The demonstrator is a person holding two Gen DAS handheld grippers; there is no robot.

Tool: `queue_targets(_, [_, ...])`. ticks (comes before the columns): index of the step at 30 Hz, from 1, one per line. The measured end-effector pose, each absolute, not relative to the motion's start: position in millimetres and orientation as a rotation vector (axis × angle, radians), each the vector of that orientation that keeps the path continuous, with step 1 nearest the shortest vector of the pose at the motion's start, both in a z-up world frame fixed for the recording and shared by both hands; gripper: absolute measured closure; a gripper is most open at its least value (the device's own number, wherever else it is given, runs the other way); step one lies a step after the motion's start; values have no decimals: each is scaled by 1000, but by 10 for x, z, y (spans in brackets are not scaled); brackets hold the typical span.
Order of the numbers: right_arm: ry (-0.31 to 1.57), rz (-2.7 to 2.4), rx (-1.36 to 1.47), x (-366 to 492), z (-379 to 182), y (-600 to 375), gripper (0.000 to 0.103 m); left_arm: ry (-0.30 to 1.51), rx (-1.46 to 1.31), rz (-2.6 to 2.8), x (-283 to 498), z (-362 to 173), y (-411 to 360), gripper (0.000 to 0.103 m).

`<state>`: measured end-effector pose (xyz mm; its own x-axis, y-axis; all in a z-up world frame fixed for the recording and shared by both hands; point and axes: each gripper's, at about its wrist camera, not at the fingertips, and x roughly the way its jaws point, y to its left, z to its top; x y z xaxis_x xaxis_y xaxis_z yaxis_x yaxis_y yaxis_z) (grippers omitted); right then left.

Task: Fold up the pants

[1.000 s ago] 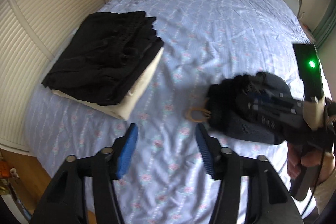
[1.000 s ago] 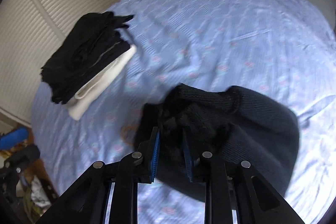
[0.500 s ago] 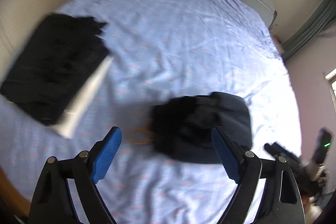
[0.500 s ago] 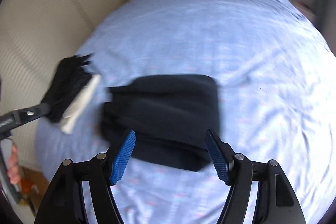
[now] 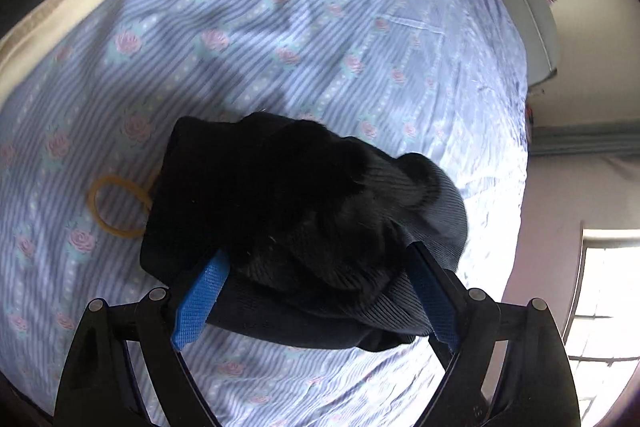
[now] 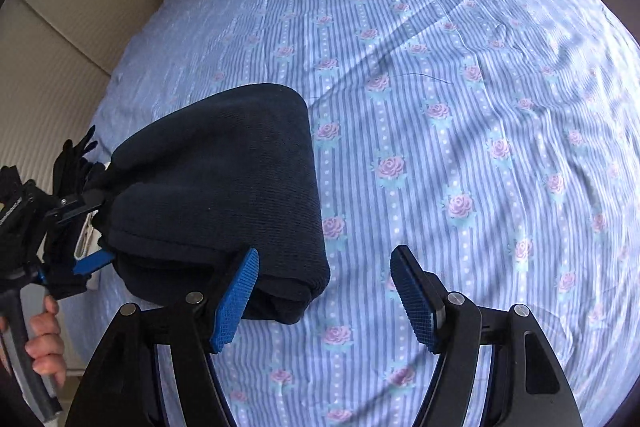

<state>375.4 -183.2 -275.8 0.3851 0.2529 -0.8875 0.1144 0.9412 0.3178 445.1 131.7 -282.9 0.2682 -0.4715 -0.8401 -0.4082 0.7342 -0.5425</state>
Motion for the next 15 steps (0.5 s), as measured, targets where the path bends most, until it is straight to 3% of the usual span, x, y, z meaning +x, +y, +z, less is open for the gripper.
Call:
queue_targets(1, [1178,96,355,3755,-2767,-1831,33,1340,-832,-48,4448,-2854,1318,15])
queue_targets(4, [1190,111,356,3815,-2818,-1836,33,1322,-884,-86,4476,-2854,1259,32])
queue_targets(7, [1197,134,351,3864,-2865,-1795,34,1315,-838,-68,4540,-2845,1155,34])
queue_targets(11, [1231,205,301,3829,-2923,-1637,34,1349,-765,-13,4632,-2880,1097,58])
queue_targets(15, [1188,228,267,3624,-2833,-1550,34,1284,-781,-49,4584,-2633,1118,66])
